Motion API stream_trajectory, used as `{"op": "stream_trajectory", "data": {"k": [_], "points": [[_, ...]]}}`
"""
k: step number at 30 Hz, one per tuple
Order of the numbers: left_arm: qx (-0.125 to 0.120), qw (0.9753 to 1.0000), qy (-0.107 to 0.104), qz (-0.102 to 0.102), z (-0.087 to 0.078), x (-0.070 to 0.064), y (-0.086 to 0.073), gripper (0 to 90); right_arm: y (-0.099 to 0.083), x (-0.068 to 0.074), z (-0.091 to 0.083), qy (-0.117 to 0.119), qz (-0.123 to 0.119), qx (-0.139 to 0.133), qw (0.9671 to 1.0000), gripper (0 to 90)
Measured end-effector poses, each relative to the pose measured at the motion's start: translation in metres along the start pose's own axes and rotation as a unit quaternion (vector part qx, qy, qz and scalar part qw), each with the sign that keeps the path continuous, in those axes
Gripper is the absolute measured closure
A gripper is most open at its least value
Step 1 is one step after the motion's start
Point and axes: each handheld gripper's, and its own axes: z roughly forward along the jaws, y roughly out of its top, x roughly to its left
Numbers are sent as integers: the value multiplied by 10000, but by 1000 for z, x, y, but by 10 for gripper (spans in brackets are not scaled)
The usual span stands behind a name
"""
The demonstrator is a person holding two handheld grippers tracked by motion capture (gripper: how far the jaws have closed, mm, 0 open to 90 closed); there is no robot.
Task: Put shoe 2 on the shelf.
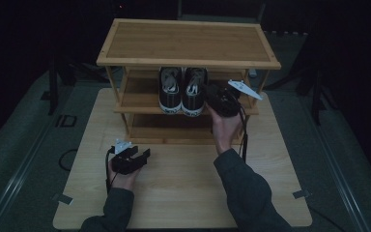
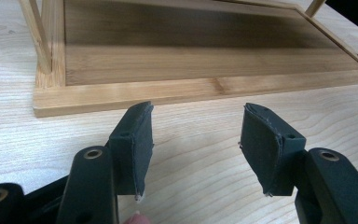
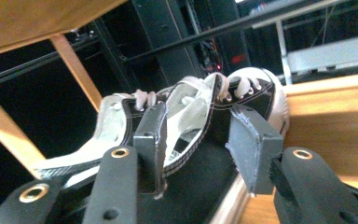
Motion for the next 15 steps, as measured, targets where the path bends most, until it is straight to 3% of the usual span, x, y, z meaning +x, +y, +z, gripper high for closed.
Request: {"op": "stream_trajectory", "data": {"k": [5,8,11,15], "points": [[6,10000,5,1,0,0,0,440,1,-7,-21,93,-209,160,9996,570],[14,10000,5,1,1,0,0,441,-3,-13,-31,87,-384,435,9983,579],[14,10000,5,-8,1,0,0,441,-11,-19,-42,66,-471,727,9962,585],[18,10000,6,-1,1,0,-1,440,-24,-21,-59,4,-885,967,9914,585]]}}
